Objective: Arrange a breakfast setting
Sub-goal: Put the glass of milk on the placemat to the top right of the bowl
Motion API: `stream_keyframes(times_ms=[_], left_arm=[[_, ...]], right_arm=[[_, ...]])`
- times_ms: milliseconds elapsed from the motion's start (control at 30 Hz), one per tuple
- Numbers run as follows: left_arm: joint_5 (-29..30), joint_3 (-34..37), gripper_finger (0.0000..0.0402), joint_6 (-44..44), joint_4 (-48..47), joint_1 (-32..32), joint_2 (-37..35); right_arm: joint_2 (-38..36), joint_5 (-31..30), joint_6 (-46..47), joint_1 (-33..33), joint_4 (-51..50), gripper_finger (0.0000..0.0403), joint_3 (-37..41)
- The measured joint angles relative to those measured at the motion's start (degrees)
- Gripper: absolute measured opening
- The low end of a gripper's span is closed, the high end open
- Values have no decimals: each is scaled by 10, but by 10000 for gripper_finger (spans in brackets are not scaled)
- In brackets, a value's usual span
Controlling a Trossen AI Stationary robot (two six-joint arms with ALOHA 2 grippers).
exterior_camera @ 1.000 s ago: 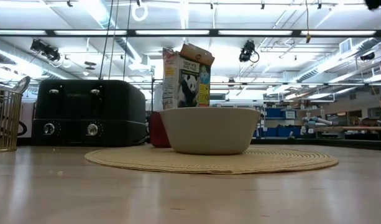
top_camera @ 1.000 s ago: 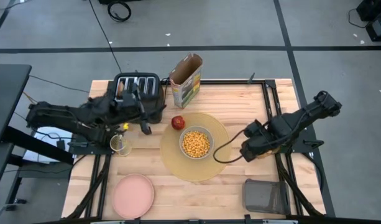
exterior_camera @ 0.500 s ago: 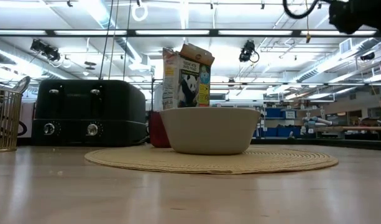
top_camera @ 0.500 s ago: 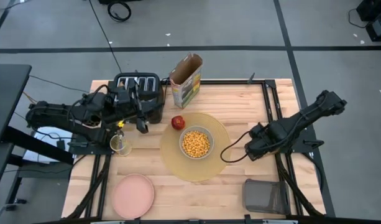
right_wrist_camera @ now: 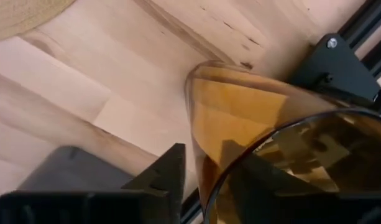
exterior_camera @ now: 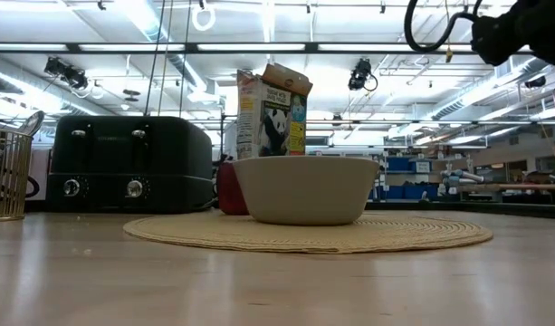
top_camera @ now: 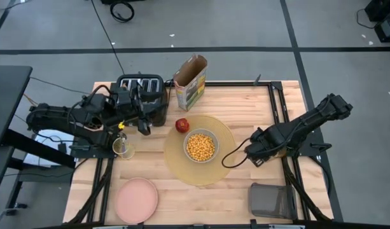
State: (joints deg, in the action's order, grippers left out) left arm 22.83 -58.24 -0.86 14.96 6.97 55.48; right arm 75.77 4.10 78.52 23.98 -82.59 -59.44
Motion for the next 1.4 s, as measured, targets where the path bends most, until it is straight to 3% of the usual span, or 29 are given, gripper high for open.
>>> stream_keyframes(times_ms=[267,433,533,667,767,1033,1400], left_arm=[[-27,0,192,6,-63,44,-33],[-25,0,192,12,-104,80,-69],[-27,0,192,19,-152,99,-90],[-25,0,192,43,-204,113,-113],[-25,0,192,60,-233,121,-124],[-25,0,192,96,-279,137,-128],[-26,0,192,198,-356,162,-127]], right_arm=[[0,3,-47,-9,2,17,0],[0,19,-106,-31,-28,12,-48],[0,-8,-162,-53,-71,12,-103],[0,-89,-321,-90,-63,12,-171],[2,-132,-500,-123,-18,12,-195],[102,-156,-926,-220,61,12,-203],[163,-146,-1074,-275,113,12,-203]])
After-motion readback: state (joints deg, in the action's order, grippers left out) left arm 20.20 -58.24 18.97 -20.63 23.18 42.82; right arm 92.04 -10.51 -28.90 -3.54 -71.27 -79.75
